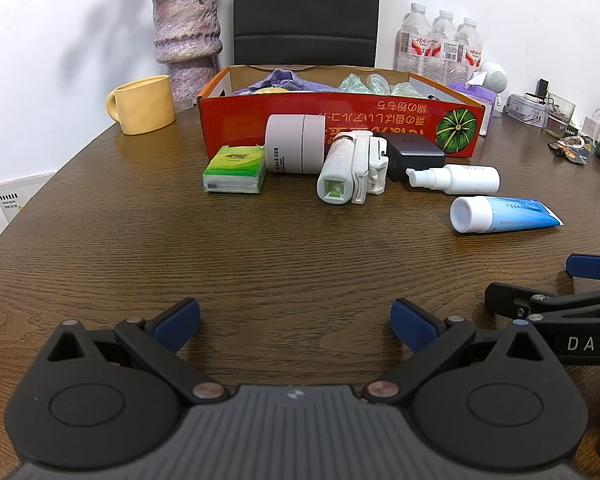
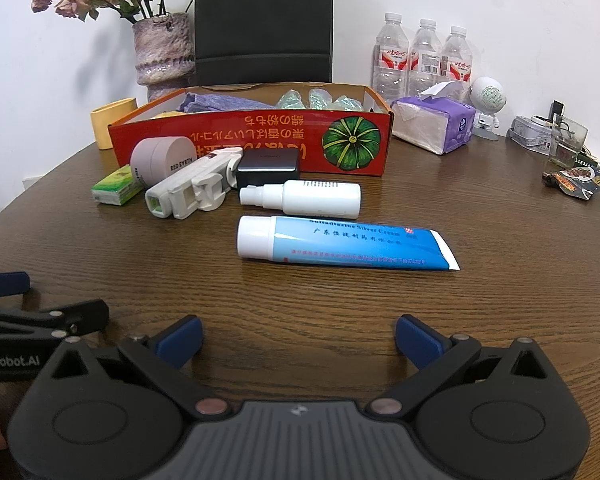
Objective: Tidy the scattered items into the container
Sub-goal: 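Grasp the green tissue pack with the left tool while the right tool grasps the white spray bottle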
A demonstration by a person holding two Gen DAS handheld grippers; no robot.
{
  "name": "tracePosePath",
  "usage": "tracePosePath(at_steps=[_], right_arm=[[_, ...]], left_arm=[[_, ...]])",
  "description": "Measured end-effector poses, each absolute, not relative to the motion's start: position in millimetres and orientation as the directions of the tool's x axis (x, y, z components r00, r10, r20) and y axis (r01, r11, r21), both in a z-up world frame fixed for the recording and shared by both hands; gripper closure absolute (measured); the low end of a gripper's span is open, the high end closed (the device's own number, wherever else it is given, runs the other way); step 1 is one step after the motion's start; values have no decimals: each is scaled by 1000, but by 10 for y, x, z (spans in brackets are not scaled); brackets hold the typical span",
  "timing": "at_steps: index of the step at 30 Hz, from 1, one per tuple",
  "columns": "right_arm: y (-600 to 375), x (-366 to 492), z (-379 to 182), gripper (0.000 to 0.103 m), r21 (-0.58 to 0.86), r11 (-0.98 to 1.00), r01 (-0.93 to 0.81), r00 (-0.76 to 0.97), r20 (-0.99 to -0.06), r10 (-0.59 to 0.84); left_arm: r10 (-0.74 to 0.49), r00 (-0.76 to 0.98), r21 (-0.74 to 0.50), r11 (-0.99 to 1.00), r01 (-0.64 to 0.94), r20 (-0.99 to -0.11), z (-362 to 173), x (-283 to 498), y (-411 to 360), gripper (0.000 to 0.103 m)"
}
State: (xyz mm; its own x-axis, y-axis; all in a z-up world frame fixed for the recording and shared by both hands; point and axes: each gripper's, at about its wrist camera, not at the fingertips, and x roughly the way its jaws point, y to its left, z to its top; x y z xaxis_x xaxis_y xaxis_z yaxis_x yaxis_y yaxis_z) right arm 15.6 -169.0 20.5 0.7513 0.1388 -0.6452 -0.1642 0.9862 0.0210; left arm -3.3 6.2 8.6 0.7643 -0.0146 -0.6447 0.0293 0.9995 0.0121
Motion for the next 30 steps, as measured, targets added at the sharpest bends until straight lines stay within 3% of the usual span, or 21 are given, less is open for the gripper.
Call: tracePosePath(at_steps=[3, 6, 13, 18, 25, 26, 29, 30], right_arm=[[-1705, 168, 209, 0, 21, 983, -182, 748, -645, 152], [-1759, 172, 272, 16, 16, 983, -185, 761, -631, 154], [-1902, 581, 630, 16, -33, 948, -316, 796, -553, 246], [-1882, 1123, 621, 24, -70, 880, -471, 719, -607, 337], [-1819, 1595, 524, 25, -38, 769, -638, 550, -721, 421], [-1803, 1623, 475, 35, -47, 765, -643, 542, -734, 410], [-1817, 1631, 412, 45, -28, 763, -645, 522, -746, 414], [-1836, 1617, 409, 48, -12, 765, -644, 518, -743, 424]], left_arm=[[-48, 763, 2, 998, 64, -644, 122, 5, 103, 0], [-90, 770, -40, 996, 83, -631, 237, 106, 222, 0], [-47, 799, -52, 998, 21, -600, 419, 799, 586, 0], [-120, 759, -75, 993, 93, -640, 298, 1244, 664, 0], [-134, 746, -71, 991, 117, -653, 160, 1438, 676, 0], [-150, 743, -88, 989, 122, -653, 146, 1455, 697, 0], [-180, 746, -105, 984, 147, -642, 146, 1442, 713, 19], [-181, 748, -94, 983, 159, -639, 150, 1427, 697, 30]])
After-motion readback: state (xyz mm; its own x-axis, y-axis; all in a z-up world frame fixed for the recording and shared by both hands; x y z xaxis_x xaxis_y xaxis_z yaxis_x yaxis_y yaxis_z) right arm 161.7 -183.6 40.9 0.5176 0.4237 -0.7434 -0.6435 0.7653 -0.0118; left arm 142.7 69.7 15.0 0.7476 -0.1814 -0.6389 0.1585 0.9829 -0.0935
